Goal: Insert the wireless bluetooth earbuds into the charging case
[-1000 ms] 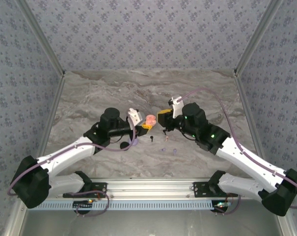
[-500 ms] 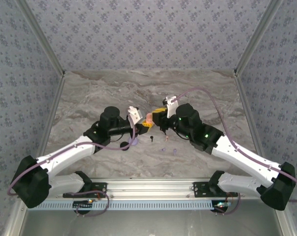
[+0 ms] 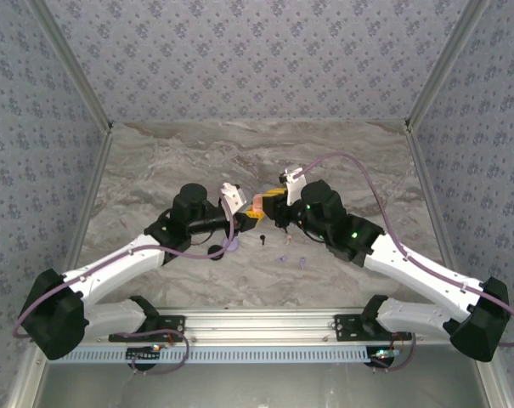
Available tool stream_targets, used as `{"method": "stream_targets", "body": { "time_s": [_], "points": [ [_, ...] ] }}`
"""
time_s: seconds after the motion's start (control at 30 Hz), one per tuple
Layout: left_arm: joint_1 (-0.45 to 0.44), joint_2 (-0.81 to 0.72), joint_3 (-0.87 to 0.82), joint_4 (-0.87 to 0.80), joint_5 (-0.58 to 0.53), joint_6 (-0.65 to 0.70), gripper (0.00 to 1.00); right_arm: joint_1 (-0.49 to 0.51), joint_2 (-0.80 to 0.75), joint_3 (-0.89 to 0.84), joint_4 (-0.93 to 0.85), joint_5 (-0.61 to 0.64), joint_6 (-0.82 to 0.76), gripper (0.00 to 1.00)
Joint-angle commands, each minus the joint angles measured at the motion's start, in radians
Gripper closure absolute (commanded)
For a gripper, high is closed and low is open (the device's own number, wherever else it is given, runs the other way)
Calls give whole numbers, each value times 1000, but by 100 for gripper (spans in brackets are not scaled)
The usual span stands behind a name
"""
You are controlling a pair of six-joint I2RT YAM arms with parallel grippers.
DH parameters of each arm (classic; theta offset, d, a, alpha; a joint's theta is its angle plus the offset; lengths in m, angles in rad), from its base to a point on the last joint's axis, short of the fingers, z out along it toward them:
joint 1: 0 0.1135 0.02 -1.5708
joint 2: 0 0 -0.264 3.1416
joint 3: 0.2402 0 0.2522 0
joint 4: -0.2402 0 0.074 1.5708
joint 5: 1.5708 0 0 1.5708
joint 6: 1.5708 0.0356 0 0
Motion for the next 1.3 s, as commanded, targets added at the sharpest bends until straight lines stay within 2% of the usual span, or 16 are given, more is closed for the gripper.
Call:
{"method": "stream_targets", "body": {
  "time_s": [0.0, 0.63, 1.07, 1.27],
  "points": [
    [-7, -6, 37, 27, -1, -5, 86, 10, -14, -13, -16, 33, 1, 77],
    [-6, -3, 44, 35, 4, -13, 86, 11, 30, -11, -25, 2, 9, 76],
    [-7, -1, 35, 63, -25, -31, 86, 12, 35, -5, -15, -16, 73, 76],
    [-7, -2, 32, 79, -33, -37, 86, 13, 52, 14, -60, 13, 82, 76]
  ]
}}
